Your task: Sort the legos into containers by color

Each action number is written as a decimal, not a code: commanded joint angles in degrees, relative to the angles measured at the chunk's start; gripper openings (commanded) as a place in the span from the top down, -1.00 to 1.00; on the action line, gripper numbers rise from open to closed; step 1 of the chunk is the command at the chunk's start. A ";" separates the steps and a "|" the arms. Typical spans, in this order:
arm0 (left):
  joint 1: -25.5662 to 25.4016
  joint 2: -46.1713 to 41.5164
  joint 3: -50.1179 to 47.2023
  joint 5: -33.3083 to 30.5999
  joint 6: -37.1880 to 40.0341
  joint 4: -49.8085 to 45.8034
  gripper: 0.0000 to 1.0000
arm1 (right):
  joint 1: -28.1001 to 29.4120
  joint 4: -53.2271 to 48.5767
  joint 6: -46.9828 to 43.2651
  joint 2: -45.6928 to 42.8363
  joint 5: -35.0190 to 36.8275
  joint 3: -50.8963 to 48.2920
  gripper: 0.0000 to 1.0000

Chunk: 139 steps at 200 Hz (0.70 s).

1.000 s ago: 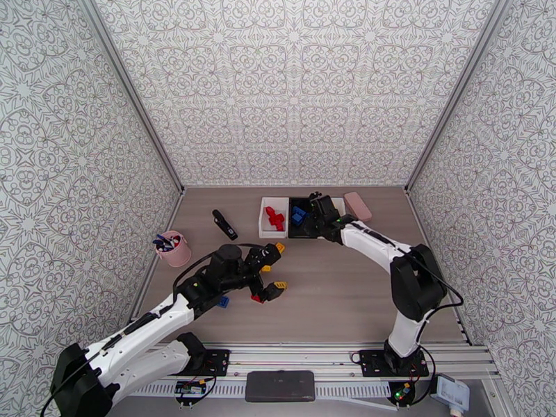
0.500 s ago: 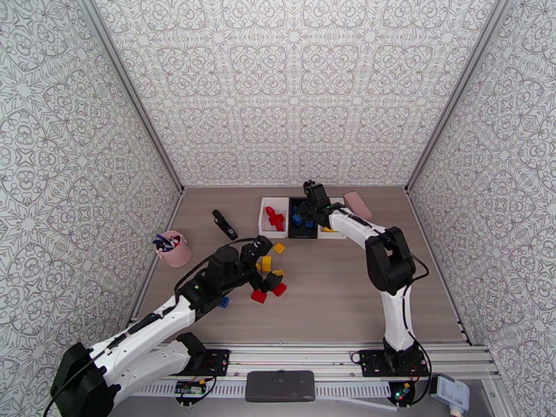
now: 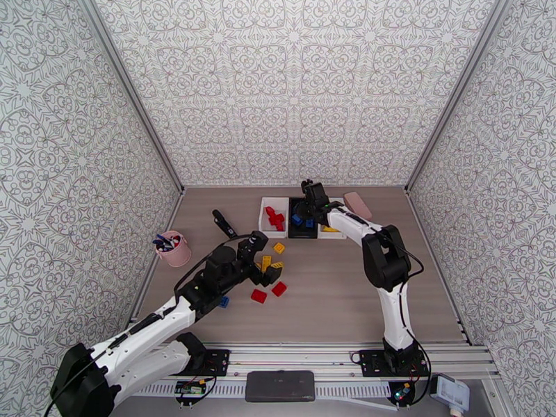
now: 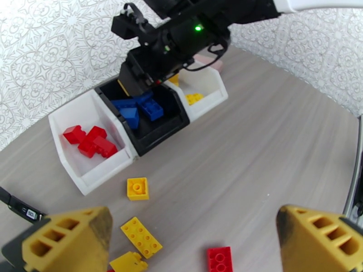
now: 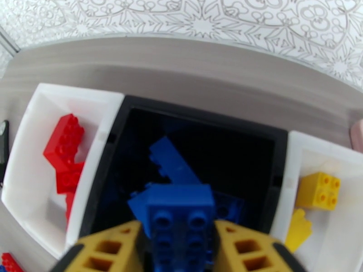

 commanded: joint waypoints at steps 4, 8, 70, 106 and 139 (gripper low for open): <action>0.91 -1.92 -0.79 -6.71 -1.17 -0.25 -0.99 | -0.33 -0.42 -0.16 -5.49 -2.73 -1.09 -0.10; 1.05 -2.23 -0.72 -7.28 -1.29 -0.74 -0.99 | -0.34 -0.29 -0.27 -6.13 -2.89 -1.65 -0.13; 4.39 -1.69 3.95 -16.00 -9.60 -14.72 -0.99 | -0.17 9.62 -8.26 -20.80 -14.61 -17.43 -0.71; 9.37 1.12 7.60 -19.91 -16.07 -26.33 -0.99 | 0.78 14.94 -15.91 -29.61 -23.87 -26.40 -0.90; 14.84 3.72 10.59 -20.76 -22.67 -36.36 -0.99 | 2.42 9.50 -23.45 -33.97 -30.07 -27.52 -0.95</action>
